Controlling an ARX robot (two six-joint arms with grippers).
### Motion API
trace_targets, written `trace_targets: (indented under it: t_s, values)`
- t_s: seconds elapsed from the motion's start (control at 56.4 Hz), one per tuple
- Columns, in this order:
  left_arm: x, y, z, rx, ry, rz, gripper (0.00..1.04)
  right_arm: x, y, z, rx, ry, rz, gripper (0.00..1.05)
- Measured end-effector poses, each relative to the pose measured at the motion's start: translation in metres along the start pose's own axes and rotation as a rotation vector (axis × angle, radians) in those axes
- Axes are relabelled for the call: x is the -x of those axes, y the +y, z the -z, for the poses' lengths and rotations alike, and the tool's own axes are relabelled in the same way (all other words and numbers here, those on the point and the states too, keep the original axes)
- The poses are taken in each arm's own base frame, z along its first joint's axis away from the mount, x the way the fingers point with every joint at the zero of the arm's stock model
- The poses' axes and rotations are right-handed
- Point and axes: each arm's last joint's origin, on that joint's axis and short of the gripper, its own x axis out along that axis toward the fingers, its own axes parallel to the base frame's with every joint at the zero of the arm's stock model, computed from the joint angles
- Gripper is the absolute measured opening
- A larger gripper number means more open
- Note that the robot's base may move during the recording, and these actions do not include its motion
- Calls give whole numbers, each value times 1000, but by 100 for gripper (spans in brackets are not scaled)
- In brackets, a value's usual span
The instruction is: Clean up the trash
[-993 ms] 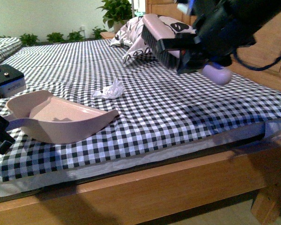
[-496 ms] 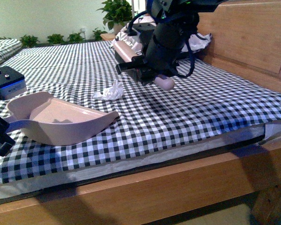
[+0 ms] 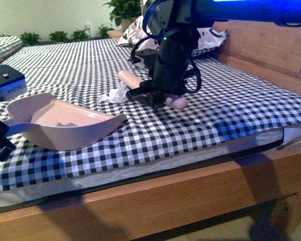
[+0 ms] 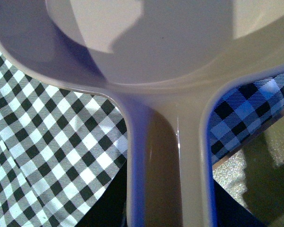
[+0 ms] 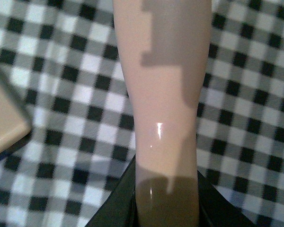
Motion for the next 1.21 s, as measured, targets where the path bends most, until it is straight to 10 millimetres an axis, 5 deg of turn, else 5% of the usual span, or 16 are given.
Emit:
trace_targets:
  t_s: [0.16,0.337,0.479,0.709,0.851,1.01,1.205]
  values:
    - [0,0,0,0,0,0,24,19,7,6,94,-27,-300,18]
    - [0,0,0,0,0,0,24,76,-7,14,193,-63,-447,18]
    - [0,0,0,0,0,0,24,127,-59,17,188,-153,-325,18]
    - [0,0,0,0,0,0,24,120,-95,33,119,-218,-74,18]
    - [0,10,-7,106,-235,-56,24,138,-109,41,-77,-391,33,18]
    - [45,36,-27,307,-446,-307,24,221,-129,81,-327,-585,76,18]
    - [110,36,-42,414,-621,-470,24,296,-106,135,-448,-708,7,18]
